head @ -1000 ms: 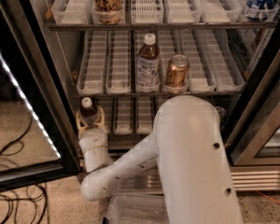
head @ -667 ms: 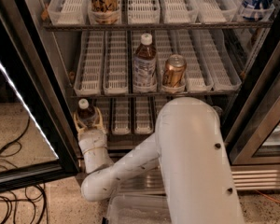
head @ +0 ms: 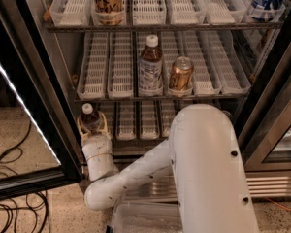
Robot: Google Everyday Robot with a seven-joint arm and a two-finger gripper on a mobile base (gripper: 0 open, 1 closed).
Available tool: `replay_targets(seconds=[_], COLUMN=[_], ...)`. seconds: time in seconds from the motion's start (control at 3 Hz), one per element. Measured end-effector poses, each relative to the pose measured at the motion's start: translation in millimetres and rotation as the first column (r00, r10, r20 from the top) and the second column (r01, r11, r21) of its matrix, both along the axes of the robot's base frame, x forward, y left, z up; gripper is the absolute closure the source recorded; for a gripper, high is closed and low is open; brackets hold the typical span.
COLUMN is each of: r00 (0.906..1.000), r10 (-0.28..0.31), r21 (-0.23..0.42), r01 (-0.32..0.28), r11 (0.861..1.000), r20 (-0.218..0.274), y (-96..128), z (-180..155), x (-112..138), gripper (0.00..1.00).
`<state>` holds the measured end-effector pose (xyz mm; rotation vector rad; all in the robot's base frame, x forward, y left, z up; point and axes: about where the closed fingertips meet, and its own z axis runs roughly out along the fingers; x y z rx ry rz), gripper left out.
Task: Pick blue plastic bottle from bottom shelf of fridge
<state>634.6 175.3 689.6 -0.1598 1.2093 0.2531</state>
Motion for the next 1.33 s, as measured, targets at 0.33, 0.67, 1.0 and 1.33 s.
replay_targets(seconds=[0.33,0.67,1.0,1.33], r00=[0.999,0.9965,0.9921,0.985], r10=[0.023,0.007,-0.015,0.004], r21=[-0.031,-0.077,-0.116,-0.14], r01=[-0.024,-0.014,0.0,-0.028], r11=[0.999,0.997,0.993,0.99], r20=[-0.038,-0.083,-0.125,-0.173], y=[-15.8,-54.2,-90.2,-103.1], z=[-1.9,-2.1,-2.2,-6.0], x=[-20.0,-62.6,-112.6,-159.9], gripper=[1.0,1.0,1.0,1.0])
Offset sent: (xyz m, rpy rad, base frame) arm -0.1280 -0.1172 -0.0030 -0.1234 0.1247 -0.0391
